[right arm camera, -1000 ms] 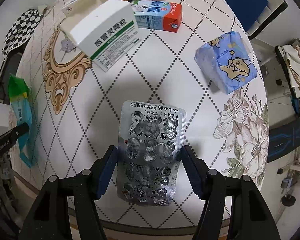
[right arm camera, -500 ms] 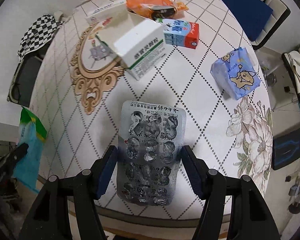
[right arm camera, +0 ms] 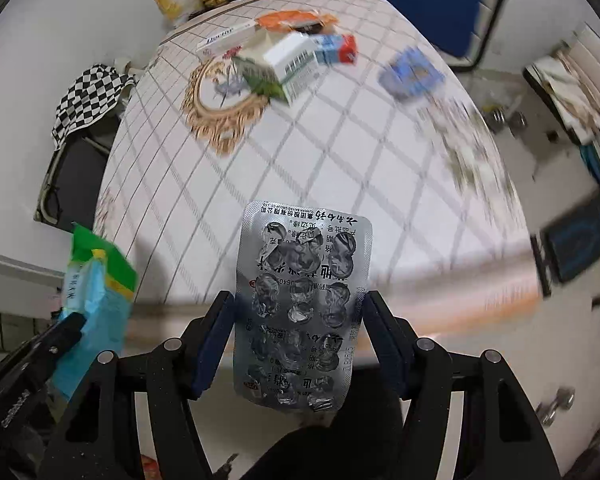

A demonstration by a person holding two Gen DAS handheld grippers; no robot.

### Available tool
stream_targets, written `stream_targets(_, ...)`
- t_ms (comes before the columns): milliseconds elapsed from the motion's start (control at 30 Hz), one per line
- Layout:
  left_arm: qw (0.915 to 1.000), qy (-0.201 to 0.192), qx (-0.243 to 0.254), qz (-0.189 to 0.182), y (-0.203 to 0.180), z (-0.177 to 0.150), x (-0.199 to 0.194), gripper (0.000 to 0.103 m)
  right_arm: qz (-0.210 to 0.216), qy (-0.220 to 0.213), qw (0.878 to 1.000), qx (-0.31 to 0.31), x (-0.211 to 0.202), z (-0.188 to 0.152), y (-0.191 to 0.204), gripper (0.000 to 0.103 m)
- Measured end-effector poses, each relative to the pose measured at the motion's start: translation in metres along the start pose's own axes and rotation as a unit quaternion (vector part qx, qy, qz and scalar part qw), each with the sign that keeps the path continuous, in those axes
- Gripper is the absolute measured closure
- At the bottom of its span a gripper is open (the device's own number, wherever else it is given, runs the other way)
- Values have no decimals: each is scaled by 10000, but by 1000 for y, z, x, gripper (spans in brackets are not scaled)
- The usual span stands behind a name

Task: Collect trash
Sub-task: 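Lower both held items into the trash bin and open both tools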

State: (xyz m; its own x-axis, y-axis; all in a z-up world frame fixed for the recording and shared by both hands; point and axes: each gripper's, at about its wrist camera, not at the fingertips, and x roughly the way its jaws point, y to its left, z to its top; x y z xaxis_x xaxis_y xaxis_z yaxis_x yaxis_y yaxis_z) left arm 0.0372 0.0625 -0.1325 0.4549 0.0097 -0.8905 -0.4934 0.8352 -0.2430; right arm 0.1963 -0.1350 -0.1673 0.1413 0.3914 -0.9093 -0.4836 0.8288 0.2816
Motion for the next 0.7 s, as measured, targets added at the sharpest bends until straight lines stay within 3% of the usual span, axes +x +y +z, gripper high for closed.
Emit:
stream_targets(167, 9966, 716, 14, -408, 12, -69, 13, 93, 45, 317, 9982, 512, -9, -100, -13, 36)
stream_targets(333, 9890, 1325, -97, -642, 23, -121, 61, 93, 35, 867, 9934, 754, 20, -175, -35, 36)
stream_targets(500, 9828, 1706, -386, -583, 44, -152, 158, 93, 135, 1413, 9841, 1071, 101, -224, -66, 35)
stream_targets(700, 9730, 2086, -849, -513, 79, -177, 297, 91, 430, 1681, 9777, 1180, 233, -249, -92, 35)
